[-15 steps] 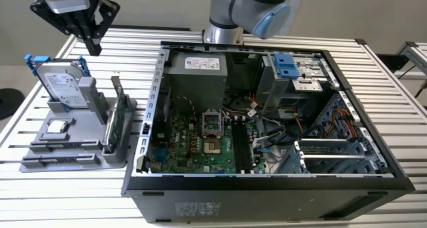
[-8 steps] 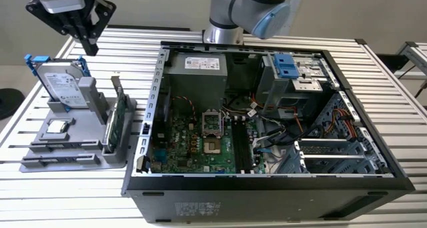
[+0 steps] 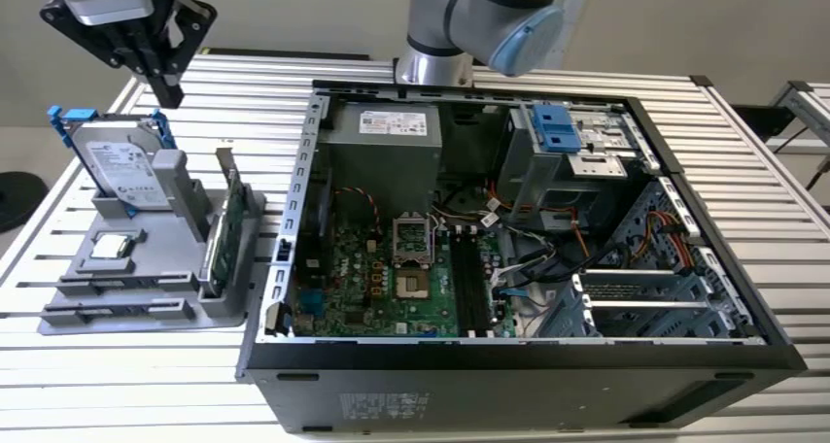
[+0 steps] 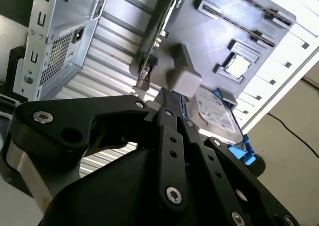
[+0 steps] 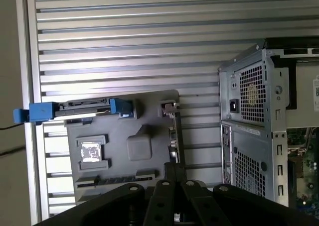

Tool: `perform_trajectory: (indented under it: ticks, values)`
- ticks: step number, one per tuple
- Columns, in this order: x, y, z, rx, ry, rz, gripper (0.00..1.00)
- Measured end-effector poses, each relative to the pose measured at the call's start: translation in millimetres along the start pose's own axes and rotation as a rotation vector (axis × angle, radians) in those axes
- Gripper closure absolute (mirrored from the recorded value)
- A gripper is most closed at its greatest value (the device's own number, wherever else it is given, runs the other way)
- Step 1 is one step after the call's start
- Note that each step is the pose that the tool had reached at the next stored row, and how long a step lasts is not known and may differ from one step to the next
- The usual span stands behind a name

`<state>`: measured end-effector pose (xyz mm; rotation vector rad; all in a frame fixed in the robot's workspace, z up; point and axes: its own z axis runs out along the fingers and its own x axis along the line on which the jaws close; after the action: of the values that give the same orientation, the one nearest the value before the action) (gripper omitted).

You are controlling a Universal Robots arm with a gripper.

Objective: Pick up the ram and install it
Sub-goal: 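Reach for the ram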

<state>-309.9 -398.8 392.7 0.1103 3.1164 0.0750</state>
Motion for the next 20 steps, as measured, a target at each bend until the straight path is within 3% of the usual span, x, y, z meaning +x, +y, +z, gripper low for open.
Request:
perform_trajectory:
  ticks: [20]
  values:
    - [17.7, -1.2, -0.4, 0.0, 0.0, 0.0, 1.0]
